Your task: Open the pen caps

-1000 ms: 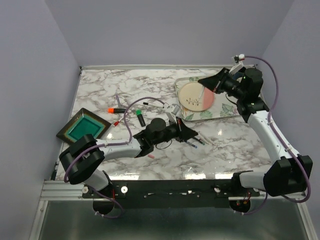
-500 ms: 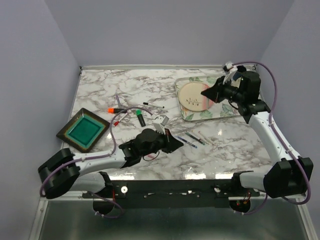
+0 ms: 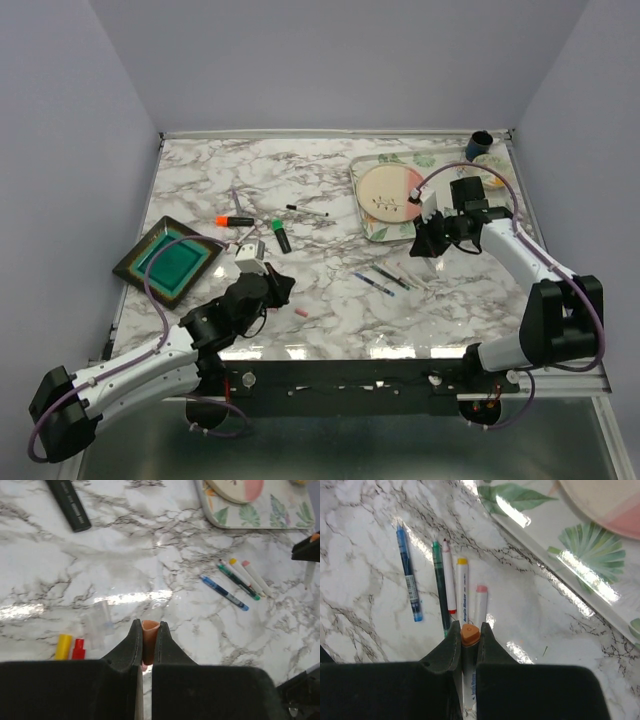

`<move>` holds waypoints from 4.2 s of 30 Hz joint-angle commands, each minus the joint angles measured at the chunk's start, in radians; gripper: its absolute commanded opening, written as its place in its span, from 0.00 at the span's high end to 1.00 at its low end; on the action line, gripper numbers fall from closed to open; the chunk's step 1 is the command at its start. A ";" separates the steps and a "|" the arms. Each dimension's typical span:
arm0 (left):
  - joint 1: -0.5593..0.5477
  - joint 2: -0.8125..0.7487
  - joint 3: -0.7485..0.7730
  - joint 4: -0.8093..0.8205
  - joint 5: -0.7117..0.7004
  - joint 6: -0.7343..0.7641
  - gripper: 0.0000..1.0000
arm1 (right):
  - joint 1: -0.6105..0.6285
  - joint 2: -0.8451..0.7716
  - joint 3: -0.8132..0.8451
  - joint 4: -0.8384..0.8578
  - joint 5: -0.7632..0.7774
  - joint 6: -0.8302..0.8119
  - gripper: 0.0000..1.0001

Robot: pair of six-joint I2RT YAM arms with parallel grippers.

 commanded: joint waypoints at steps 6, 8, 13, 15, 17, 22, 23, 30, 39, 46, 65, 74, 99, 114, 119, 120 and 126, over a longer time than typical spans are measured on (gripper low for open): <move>0.182 -0.005 -0.075 -0.124 0.004 -0.043 1.00 | 0.007 0.128 0.016 -0.064 0.094 -0.079 0.95; 0.201 0.007 -0.072 -0.130 0.001 -0.037 1.00 | 0.007 0.142 0.017 -0.066 0.100 -0.080 0.95; 0.243 0.072 -0.061 -0.130 -0.016 -0.022 0.98 | 0.013 0.194 0.029 -0.070 0.115 -0.090 0.94; 0.260 0.101 -0.060 -0.119 -0.010 -0.019 0.96 | 0.016 0.210 0.033 -0.070 0.118 -0.091 0.93; 0.269 0.112 -0.063 -0.108 -0.002 -0.019 0.95 | 0.025 0.227 0.034 -0.073 0.121 -0.093 0.93; 0.294 0.122 -0.070 -0.101 0.000 -0.025 0.93 | 0.040 0.250 0.048 -0.072 0.132 -0.091 0.91; 0.298 0.125 -0.069 -0.099 0.006 -0.025 0.93 | 0.046 0.262 0.051 -0.073 0.134 -0.091 0.90; 0.326 0.185 -0.060 -0.087 0.050 -0.025 0.91 | 0.065 0.283 0.066 -0.079 0.140 -0.091 0.85; 0.346 0.282 -0.061 -0.038 0.095 -0.033 0.90 | 0.076 0.297 0.074 -0.082 0.148 -0.091 0.76; 0.350 0.339 -0.054 -0.006 0.122 -0.028 0.86 | 0.080 0.305 0.075 -0.087 0.146 -0.091 0.71; 0.353 0.351 -0.038 0.007 0.193 -0.011 0.47 | 0.082 0.208 0.082 -0.105 0.092 -0.103 0.52; 0.358 0.305 0.025 -0.056 0.167 0.026 0.23 | 0.083 0.092 0.063 -0.092 0.059 -0.111 0.50; 0.505 1.113 0.810 -0.346 0.020 0.130 0.22 | 0.083 -0.152 0.006 -0.067 -0.092 -0.116 0.50; 0.560 1.310 1.006 -0.366 0.105 0.167 0.46 | 0.085 -0.161 0.008 -0.072 -0.104 -0.120 0.50; 0.565 1.319 0.994 -0.345 0.125 0.167 0.50 | 0.083 -0.166 0.008 -0.072 -0.107 -0.119 0.50; 0.567 1.316 0.988 -0.340 0.128 0.165 0.55 | 0.085 -0.168 0.005 -0.072 -0.109 -0.119 0.50; 0.570 1.259 0.928 -0.271 0.182 0.164 0.79 | 0.085 -0.188 0.000 -0.069 -0.133 -0.120 0.50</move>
